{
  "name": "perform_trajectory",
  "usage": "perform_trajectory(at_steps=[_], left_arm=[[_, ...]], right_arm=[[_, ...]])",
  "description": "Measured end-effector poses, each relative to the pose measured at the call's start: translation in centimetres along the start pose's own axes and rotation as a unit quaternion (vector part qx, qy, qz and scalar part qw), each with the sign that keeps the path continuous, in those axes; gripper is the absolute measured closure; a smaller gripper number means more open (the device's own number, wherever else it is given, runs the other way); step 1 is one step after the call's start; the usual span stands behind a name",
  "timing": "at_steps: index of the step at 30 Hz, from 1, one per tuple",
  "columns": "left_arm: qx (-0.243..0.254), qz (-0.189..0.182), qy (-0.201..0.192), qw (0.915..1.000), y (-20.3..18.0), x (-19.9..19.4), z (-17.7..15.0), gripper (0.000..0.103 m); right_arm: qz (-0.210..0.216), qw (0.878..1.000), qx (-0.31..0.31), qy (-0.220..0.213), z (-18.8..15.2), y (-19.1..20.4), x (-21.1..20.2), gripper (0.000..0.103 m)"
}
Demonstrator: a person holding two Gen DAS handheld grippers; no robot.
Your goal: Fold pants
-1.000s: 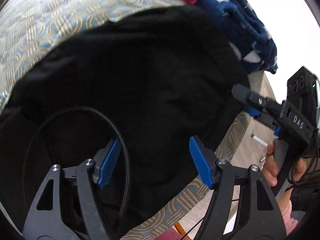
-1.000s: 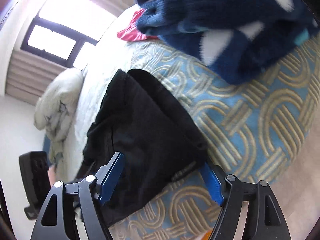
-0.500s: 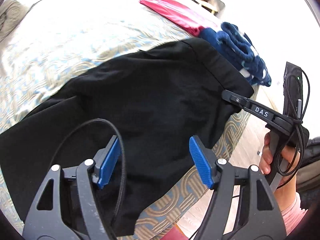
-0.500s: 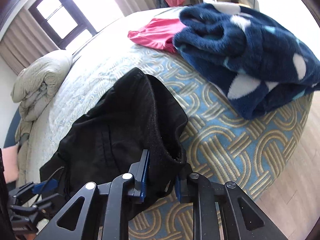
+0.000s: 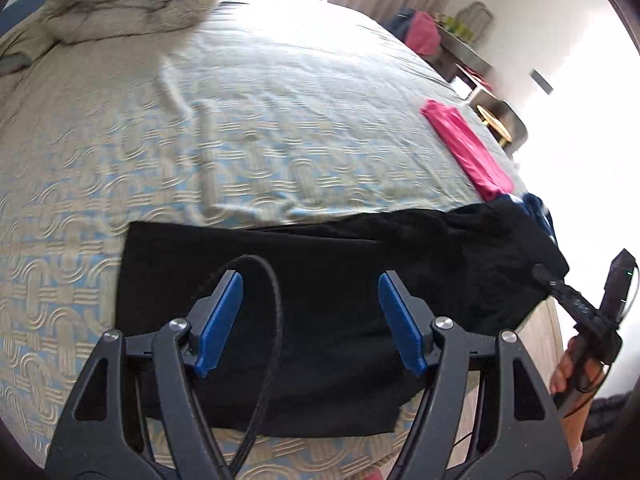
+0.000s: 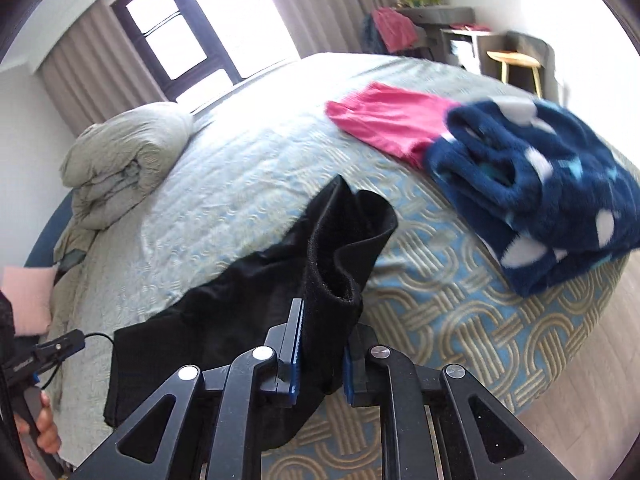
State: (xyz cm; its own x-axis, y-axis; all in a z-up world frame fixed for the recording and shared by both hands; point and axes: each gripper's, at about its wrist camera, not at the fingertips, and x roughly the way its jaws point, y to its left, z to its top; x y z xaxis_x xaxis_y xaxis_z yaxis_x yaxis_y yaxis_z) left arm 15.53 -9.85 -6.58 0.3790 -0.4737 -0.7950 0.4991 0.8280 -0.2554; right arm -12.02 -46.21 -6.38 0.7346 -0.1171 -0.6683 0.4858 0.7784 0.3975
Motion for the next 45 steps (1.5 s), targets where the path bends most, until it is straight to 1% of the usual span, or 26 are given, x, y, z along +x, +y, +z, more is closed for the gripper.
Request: perform_trajectory(at_steps=[4, 9, 12, 14, 15, 17, 18, 20, 22, 23, 24, 25, 26, 27, 29, 30, 32, 33, 34, 35, 36, 37, 39, 42, 43, 45], left_arm=[[-0.037, 0.000, 0.010, 0.9992, 3.3, 0.1, -1.4, 0.032], [-0.055, 0.020, 0.031, 0.9978, 6.3, 1.6, -3.6, 0.032], [-0.097, 0.014, 0.029, 0.9948, 9.1, 1.4, -4.3, 0.032], [-0.118, 0.020, 0.017, 0.9926, 11.0, 0.4, -4.5, 0.032], [-0.130, 0.027, 0.005, 0.9911, 12.1, -0.4, -4.5, 0.032], [-0.159, 0.042, -0.034, 0.9858, 14.7, -3.0, -4.7, 0.032], [-0.174, 0.047, -0.051, 0.9823, 16.1, -4.3, -4.9, 0.032], [-0.214, 0.056, -0.091, 0.9708, 19.2, -7.6, -5.3, 0.032], [-0.245, 0.065, -0.121, 0.9598, 21.8, -10.4, -5.9, 0.032], [-0.257, 0.074, -0.133, 0.9545, 23.1, -11.7, -6.3, 0.032], [-0.265, 0.083, -0.137, 0.9509, 24.3, -12.6, -6.7, 0.032], [-0.268, 0.089, -0.137, 0.9494, 24.8, -12.9, -7.0, 0.032], [-0.271, 0.096, -0.136, 0.9481, 25.5, -13.3, -7.5, 0.032], [-0.271, 0.098, -0.135, 0.9481, 25.7, -13.4, -7.9, 0.032], [-0.264, 0.092, -0.128, 0.9516, 25.6, -12.8, -8.3, 0.032], [-0.257, 0.086, -0.124, 0.9545, 25.2, -12.2, -8.4, 0.032], [-0.232, 0.064, -0.108, 0.9647, 23.4, -10.7, -8.0, 0.032], [-0.218, 0.053, -0.101, 0.9693, 22.2, -10.1, -7.7, 0.032], [-0.205, 0.043, -0.095, 0.9730, 21.0, -9.6, -7.3, 0.032], [-0.186, 0.026, -0.088, 0.9782, 19.4, -8.7, -7.0, 0.032], [-0.177, 0.015, -0.084, 0.9806, 18.4, -8.4, -6.7, 0.032], [-0.165, 0.003, -0.076, 0.9834, 17.3, -7.7, -6.3, 0.032], [-0.135, -0.013, -0.057, 0.9891, 14.6, -6.2, -5.9, 0.032], [-0.096, -0.023, -0.029, 0.9947, 11.3, -4.1, -5.8, 0.032], [-0.083, -0.026, -0.020, 0.9960, 10.3, -3.4, -5.8, 0.032], [-0.058, -0.020, 0.000, 0.9981, 8.7, -1.7, -6.0, 0.032]], right_arm=[[0.016, 0.998, -0.049, -0.020, 0.5, 4.3, -1.4, 0.089], [0.040, 0.991, -0.124, -0.039, 0.4, 11.1, -3.1, 0.090], [0.060, 0.980, -0.181, -0.050, -0.4, 16.4, -3.9, 0.090], [0.085, 0.969, -0.226, -0.049, -1.6, 20.9, -4.1, 0.091], [0.097, 0.963, -0.246, -0.046, -2.3, 22.8, -4.0, 0.091], [0.123, 0.947, -0.294, -0.033, -4.5, 27.2, -3.3, 0.091], [0.132, 0.938, -0.318, -0.025, -5.8, 29.3, -2.6, 0.091], [0.149, 0.923, -0.355, 0.002, -8.7, 32.7, -0.2, 0.091], [0.169, 0.911, -0.371, 0.063, -12.0, 35.4, 4.0, 0.091], [0.171, 0.907, -0.375, 0.087, -13.2, 36.0, 5.7, 0.091], [0.165, 0.899, -0.387, 0.122, -14.8, 36.8, 7.8, 0.089], [0.148, 0.886, -0.407, 0.164, -16.6, 37.4, 9.8, 0.088], [0.136, 0.878, -0.417, 0.192, -17.8, 37.5, 11.0, 0.086], [0.139, 0.874, -0.420, 0.203, -18.5, 37.1, 11.3, 0.085], [0.156, 0.875, -0.414, 0.194, -17.9, 36.0, 10.2, 0.084], [0.167, 0.880, -0.401, 0.192, -17.1, 35.1, 9.4, 0.083], [0.193, 0.901, -0.338, 0.191, -14.2, 32.4, 7.9, 0.078], [0.194, 0.915, -0.301, 0.186, -12.5, 30.7, 7.4, 0.075], [0.183, 0.929, -0.267, 0.178, -11.1, 29.3, 6.9, 0.070], [0.168, 0.940, -0.241, 0.173, -10.1, 27.5, 6.8, 0.067], [0.143, 0.951, -0.213, 0.171, -9.2, 25.2, 7.1, 0.067], [0.123, 0.958, -0.194, 0.174, -8.7, 23.9, 7.5, 0.067], [0.091, 0.964, -0.151, 0.201, -9.1, 20.4, 8.8, 0.067], [0.070, 0.959, -0.099, 0.256, -11.6, 16.7, 10.6, 0.067], [0.076, 0.959, -0.083, 0.261, -12.5, 15.7, 10.6, 0.068], [0.099, 0.964, -0.066, 0.238, -13.3, 14.8, 9.8, 0.068]])
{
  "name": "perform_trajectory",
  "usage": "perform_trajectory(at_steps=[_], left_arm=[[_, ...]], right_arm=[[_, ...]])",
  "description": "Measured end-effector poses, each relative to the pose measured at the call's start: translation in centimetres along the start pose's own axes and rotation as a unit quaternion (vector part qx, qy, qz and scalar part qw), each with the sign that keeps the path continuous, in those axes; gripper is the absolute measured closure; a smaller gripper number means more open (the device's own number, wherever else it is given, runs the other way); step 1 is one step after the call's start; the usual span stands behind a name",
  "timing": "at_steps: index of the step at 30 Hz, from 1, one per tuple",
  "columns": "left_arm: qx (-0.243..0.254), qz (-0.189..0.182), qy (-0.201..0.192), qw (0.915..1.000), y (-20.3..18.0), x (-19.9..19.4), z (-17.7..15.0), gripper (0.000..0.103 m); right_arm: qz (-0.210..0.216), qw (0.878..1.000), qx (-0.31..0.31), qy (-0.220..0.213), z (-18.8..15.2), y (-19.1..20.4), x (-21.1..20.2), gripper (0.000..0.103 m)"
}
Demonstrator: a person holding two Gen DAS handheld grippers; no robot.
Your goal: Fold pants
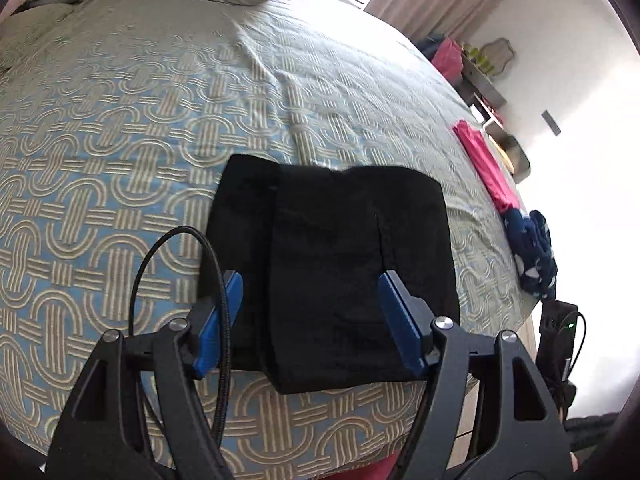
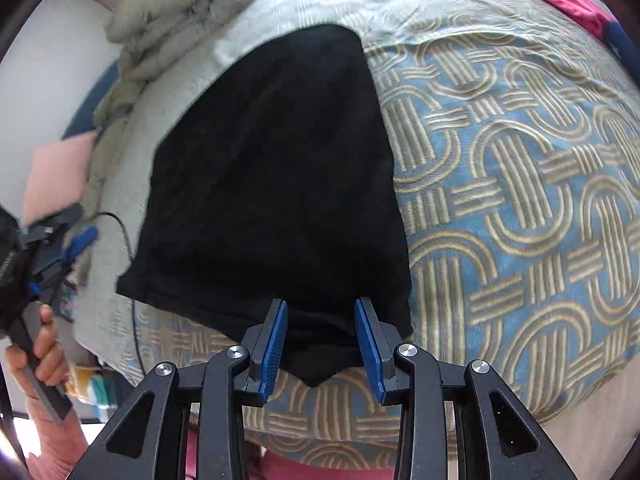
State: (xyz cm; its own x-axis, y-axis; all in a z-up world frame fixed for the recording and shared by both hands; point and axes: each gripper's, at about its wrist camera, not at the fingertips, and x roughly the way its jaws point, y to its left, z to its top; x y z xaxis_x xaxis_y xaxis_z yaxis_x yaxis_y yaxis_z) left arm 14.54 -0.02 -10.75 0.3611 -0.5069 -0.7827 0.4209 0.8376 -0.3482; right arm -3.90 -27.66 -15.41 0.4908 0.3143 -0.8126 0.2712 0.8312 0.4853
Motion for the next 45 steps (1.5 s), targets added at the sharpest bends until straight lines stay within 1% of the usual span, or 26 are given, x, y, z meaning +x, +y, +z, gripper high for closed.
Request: perform_trajectory(at_steps=[4, 7, 10, 13, 16, 18, 19, 21, 22, 23, 24, 27, 30, 31, 32, 33, 34, 36, 37, 39, 40, 41, 42, 43, 44, 45], left_arm=[[0.013, 0.027, 0.033, 0.9990, -1.2, 2.9, -0.9, 0.032], [0.008, 0.019, 0.037, 0.9991, -1.6, 3.1, -1.1, 0.032], [0.017, 0.021, 0.036, 0.9990, -2.9, 2.9, -0.6, 0.032], [0.042, 0.021, 0.036, 0.9983, -5.0, 3.5, 0.7, 0.032], [0.088, 0.017, 0.029, 0.9956, -8.2, 5.2, 3.4, 0.032], [0.115, 0.030, 0.027, 0.9925, -10.0, 6.6, 5.1, 0.032], [0.129, 0.026, 0.031, 0.9909, -11.1, 7.5, 6.0, 0.032], [0.156, 0.016, 0.037, 0.9869, -13.3, 9.5, 7.9, 0.032], [0.174, 0.021, 0.043, 0.9836, -14.5, 10.7, 8.5, 0.032], [0.195, 0.034, 0.052, 0.9789, -15.7, 12.1, 9.2, 0.032], [0.211, 0.042, 0.066, 0.9743, -16.6, 13.5, 9.6, 0.032], [0.241, 0.055, 0.137, 0.9593, -18.5, 18.2, 9.6, 0.031], [0.255, 0.083, 0.166, 0.9491, -19.0, 20.8, 8.6, 0.031], [0.257, 0.090, 0.169, 0.9474, -18.9, 21.3, 8.3, 0.040], [0.254, 0.084, 0.174, 0.9475, -18.9, 21.6, 8.0, 0.051], [0.252, 0.077, 0.178, 0.9482, -18.8, 21.7, 7.9, 0.068], [0.250, 0.076, 0.170, 0.9500, -18.8, 21.4, 7.8, 0.074], [0.254, 0.072, 0.153, 0.9523, -18.8, 20.5, 7.8, 0.080], [0.247, 0.068, 0.145, 0.9557, -18.6, 20.0, 8.1, 0.081], [0.223, 0.057, 0.146, 0.9622, -17.7, 19.8, 8.9, 0.081], [0.213, 0.058, 0.142, 0.9649, -17.3, 19.8, 9.2, 0.081], [0.205, 0.056, 0.139, 0.9673, -16.9, 19.8, 9.4, 0.080], [0.196, 0.047, 0.141, 0.9692, -16.6, 19.7, 9.5, 0.078], [0.192, 0.035, 0.147, 0.9696, -16.5, 19.6, 9.4, 0.074], [0.196, 0.035, 0.146, 0.9691, -16.8, 19.4, 9.4, 0.071], [0.205, 0.039, 0.137, 0.9683, -17.2, 18.8, 9.4, 0.062]], right_arm=[[0.016, 1.000, -0.002, 0.008, -0.4, -0.3, 0.2, 0.067], [0.034, 0.999, 0.005, 0.030, -0.5, -1.6, 0.1, 0.067], [0.045, 0.998, 0.014, 0.028, -0.5, -2.0, -0.9, 0.067], [0.013, 1.000, -0.018, -0.001, 0.1, -1.3, -2.3, 0.067], [-0.014, 1.000, -0.025, -0.003, 0.3, -1.3, -2.1, 0.067], [-0.051, 0.998, -0.027, -0.010, 0.2, -1.1, -1.8, 0.067], [-0.064, 0.997, -0.034, -0.012, 0.0, -1.0, -1.6, 0.067], [-0.062, 0.997, -0.040, -0.015, -0.7, -1.2, -1.4, 0.064], [-0.052, 0.998, -0.038, -0.014, -1.2, -1.6, -1.3, 0.055], [-0.042, 0.998, -0.035, -0.014, -1.6, -2.0, -1.3, 0.051], [-0.031, 0.999, -0.034, -0.020, -2.0, -2.2, -1.2, 0.051], [-0.020, 0.998, -0.045, -0.046, -2.5, -2.6, -1.4, 0.049], [-0.013, 0.997, -0.045, -0.064, -2.5, -3.1, -1.5, 0.049], [-0.010, 0.996, -0.045, -0.070, -2.3, -3.1, -1.4, 0.049], [-0.006, 0.996, -0.047, -0.077, -2.0, -3.1, -1.2, 0.058], [-0.005, 0.996, -0.051, -0.078, -1.5, -3.0, -1.0, 0.081], [-0.010, 0.996, -0.056, -0.072, -1.4, -2.8, -0.8, 0.094], [-0.013, 0.995, -0.063, -0.077, -1.3, -2.3, -1.4, 0.095], [-0.015, 0.994, -0.073, -0.084, -1.6, -2.0, -2.2, 0.095], [-0.018, 0.993, -0.081, -0.083, -2.2, -2.0, -3.1, 0.097], [-0.026, 0.994, -0.078, -0.072, -2.6, -2.1, -2.8, 0.103], [-0.031, 0.996, -0.072, -0.052, -3.0, -2.6, -2.4, 0.103], [-0.033, 0.997, -0.058, -0.029, -3.7, -3.5, -1.6, 0.103], [-0.021, 0.999, -0.040, -0.024, -4.4, -4.5, -1.2, 0.103], [-0.002, 0.999, -0.028, -0.027, -4.7, -5.4, -1.5, 0.103], [0.016, 0.999, -0.018, -0.029, -4.7, -5.9, -2.1, 0.102]])
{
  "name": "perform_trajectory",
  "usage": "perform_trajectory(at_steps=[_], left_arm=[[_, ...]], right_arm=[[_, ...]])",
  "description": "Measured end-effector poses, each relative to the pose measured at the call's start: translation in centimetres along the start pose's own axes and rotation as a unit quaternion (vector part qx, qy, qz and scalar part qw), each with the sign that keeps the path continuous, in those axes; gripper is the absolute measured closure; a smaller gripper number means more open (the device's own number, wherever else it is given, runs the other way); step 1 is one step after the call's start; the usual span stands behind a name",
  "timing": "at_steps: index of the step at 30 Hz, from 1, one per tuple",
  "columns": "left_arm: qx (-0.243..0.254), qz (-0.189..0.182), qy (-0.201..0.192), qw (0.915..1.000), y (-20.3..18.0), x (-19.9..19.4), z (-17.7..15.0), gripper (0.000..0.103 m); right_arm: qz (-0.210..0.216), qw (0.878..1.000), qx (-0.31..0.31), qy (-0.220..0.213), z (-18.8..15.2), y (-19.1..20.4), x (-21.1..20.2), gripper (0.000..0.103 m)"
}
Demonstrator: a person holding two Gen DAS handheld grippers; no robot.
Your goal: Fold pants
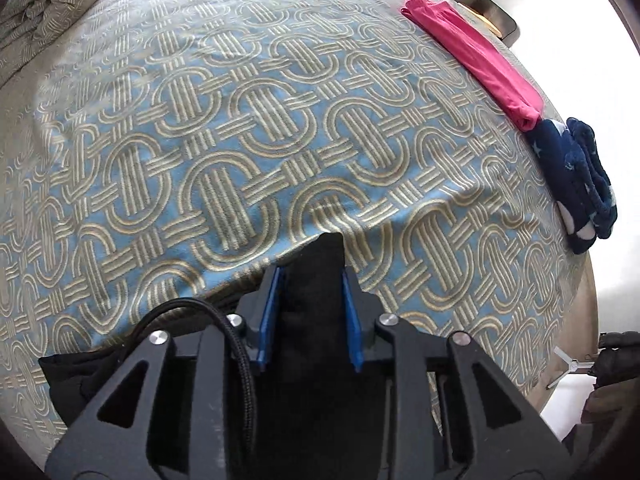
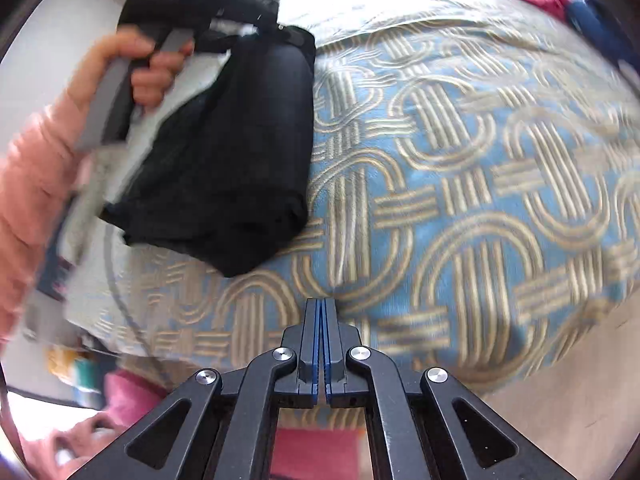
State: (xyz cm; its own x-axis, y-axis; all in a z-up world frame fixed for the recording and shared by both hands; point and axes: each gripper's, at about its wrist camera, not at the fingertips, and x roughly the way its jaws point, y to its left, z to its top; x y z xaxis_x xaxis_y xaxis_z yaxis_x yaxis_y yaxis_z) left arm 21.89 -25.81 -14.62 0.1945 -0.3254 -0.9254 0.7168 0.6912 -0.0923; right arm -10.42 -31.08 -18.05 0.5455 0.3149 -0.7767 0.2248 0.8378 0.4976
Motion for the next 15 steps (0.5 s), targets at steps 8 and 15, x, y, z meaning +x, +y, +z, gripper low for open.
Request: perform_trajectory(at_steps=[8, 15], left_arm=[[0.012, 0.008, -0.069, 0.9975, 0.2, -6.7, -1.6, 0.039], [-0.013, -0.010, -0.037, 0.9992, 3.6, -5.0, -8.7, 0.038]], right_arm=[[0.032, 0.997, 0.003, -0.075, 4.0, 0.3, -2.8, 0.084], [0.041, 0.998, 0.003, -0.037, 5.5, 2.5, 1.7, 0.085]])
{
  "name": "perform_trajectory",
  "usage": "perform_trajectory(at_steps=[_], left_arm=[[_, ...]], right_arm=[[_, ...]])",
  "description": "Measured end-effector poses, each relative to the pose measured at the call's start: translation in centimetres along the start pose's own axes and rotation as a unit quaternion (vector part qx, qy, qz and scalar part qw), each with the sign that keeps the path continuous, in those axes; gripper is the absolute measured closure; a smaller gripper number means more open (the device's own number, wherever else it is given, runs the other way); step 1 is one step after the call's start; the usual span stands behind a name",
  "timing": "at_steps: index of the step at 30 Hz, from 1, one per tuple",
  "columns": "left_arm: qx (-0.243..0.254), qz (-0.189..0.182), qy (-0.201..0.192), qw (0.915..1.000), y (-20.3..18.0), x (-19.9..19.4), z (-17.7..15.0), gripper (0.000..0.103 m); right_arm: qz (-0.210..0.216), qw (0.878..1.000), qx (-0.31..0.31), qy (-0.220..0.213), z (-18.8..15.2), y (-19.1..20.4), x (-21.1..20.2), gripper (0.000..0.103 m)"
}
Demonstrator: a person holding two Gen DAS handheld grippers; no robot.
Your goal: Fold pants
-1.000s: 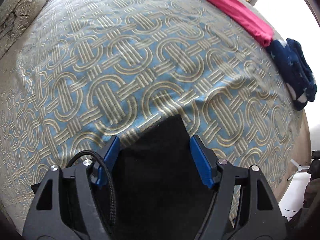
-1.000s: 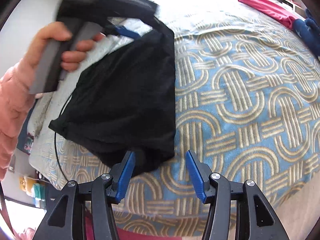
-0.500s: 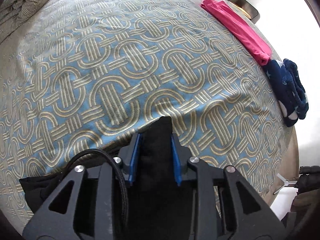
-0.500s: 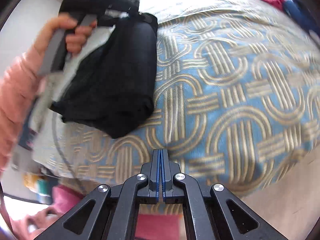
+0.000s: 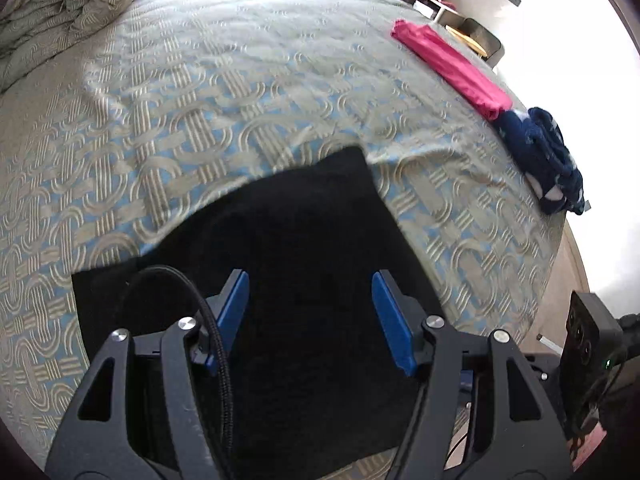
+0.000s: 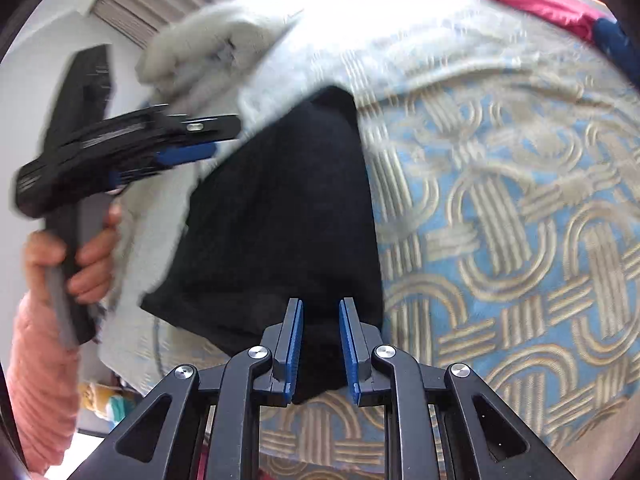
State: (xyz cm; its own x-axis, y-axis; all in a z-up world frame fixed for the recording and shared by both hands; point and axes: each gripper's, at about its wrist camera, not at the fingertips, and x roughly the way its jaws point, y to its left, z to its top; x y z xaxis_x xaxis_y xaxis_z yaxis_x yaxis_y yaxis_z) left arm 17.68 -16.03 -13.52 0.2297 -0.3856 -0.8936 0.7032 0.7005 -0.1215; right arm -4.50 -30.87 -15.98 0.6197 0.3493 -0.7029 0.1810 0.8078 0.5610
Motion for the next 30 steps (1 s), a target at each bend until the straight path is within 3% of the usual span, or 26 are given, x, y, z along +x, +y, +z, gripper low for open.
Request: perform_trajectory(at_steps=[2, 3, 5, 7, 9, 13, 15, 16, 18, 20, 22, 26, 30], left_arm=[[-0.010, 0.035, 0.037, 0.9987, 1.3, 2.4, -2.4, 0.038], [-0.015, 0.034, 0.032, 0.9988, 2.0, 3.0, -3.6, 0.038], [-0.022, 0.032, -0.001, 0.9993, 2.0, 1.8, -4.6, 0.038], [-0.038, 0.046, -0.002, 0.9982, 1.6, 0.6, -4.8, 0.038], [-0.049, 0.042, -0.019, 0.9977, 1.4, -0.7, -5.1, 0.038], [-0.048, 0.055, -0.054, 0.9958, 1.5, -3.3, -6.2, 0.035], [-0.051, 0.061, -0.040, 0.9960, 2.4, -2.5, -6.6, 0.025], [-0.058, 0.078, -0.019, 0.9951, 3.3, -1.3, -7.1, 0.025], [-0.080, 0.113, -0.005, 0.9903, 5.2, 0.1, -8.0, 0.022], [-0.143, 0.074, -0.014, 0.9868, 7.6, -0.2, -9.0, 0.018], [-0.174, 0.048, -0.018, 0.9834, 8.8, -0.9, -9.4, 0.018], [-0.162, 0.077, -0.031, 0.9833, 9.7, -2.8, -9.5, 0.018], [-0.172, 0.109, -0.084, 0.9755, 11.3, -7.1, -9.8, 0.019]], right_arm=[[-0.001, 1.000, 0.007, 0.008, -1.0, -0.5, 0.8, 0.086], [0.002, 1.000, 0.007, 0.005, -1.9, -0.3, 0.7, 0.086], [-0.008, 0.999, -0.012, 0.041, -2.6, 0.2, 0.4, 0.086], [-0.023, 0.997, -0.014, 0.069, -2.9, 0.3, 0.3, 0.086], [-0.036, 0.997, -0.018, 0.065, -2.7, 0.6, -0.6, 0.085], [-0.069, 0.996, -0.055, 0.012, -0.7, 2.9, -2.0, 0.084], [-0.069, 0.995, -0.070, 0.001, 0.4, 4.2, -1.3, 0.084], [-0.065, 0.995, -0.076, -0.003, 0.8, 4.8, -0.7, 0.084], [-0.053, 0.995, -0.083, 0.015, 0.8, 5.6, 1.5, 0.078], [-0.083, 0.992, -0.073, 0.065, 0.0, 5.3, 4.4, 0.076], [-0.082, 0.993, -0.072, 0.049, -0.8, 5.0, 4.6, 0.076], [-0.092, 0.990, -0.090, 0.054, -1.5, 5.5, 3.9, 0.076], [-0.107, 0.989, -0.085, 0.055, -1.3, 6.1, 4.1, 0.075]])
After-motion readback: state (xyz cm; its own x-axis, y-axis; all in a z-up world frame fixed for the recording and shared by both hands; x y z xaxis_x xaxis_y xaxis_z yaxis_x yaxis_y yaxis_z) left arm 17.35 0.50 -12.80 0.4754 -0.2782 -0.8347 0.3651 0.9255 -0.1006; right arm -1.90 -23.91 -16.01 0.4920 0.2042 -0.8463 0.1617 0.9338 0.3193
